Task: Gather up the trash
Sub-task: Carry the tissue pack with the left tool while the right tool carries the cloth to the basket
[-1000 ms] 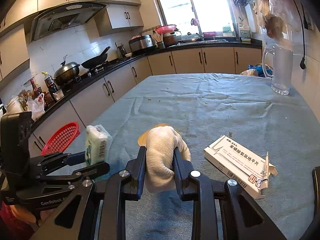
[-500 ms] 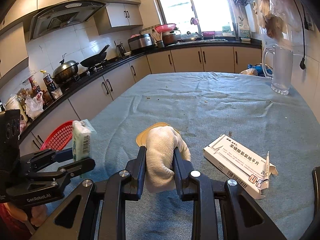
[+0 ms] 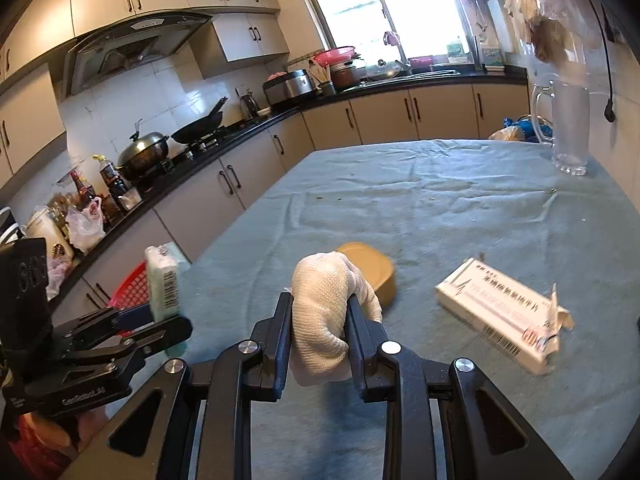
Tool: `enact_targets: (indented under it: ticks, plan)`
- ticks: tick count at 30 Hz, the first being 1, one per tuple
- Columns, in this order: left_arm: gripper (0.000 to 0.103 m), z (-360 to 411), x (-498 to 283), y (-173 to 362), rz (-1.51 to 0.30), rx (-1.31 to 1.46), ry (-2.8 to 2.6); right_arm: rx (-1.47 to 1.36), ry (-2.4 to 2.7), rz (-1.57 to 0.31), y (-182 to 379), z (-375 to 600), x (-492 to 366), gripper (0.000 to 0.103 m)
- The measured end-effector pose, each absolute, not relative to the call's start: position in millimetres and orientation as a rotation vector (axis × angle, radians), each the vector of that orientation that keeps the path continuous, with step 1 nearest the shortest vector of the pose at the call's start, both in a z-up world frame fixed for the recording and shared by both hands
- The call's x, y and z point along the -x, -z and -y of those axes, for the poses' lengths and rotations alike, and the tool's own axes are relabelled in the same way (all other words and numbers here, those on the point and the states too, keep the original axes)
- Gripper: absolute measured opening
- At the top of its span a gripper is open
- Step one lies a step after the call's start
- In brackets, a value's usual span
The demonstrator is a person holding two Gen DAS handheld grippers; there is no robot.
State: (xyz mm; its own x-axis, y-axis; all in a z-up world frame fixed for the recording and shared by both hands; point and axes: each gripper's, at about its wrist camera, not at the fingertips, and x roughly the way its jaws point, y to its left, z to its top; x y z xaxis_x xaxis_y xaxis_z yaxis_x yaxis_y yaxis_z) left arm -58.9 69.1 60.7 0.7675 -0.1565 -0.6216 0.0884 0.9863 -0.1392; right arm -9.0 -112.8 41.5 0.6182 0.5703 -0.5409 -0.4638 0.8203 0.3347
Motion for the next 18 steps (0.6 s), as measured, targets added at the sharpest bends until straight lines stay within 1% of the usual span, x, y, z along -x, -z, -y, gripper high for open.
enact_targets:
  ticks: [18]
  plan:
    - [0.051, -115.6, 81.5, -67.6, -0.64, 0.183, 0.092, -0.116, -0.687, -0.722, -50.2, 50.0, 31.9, 0.027]
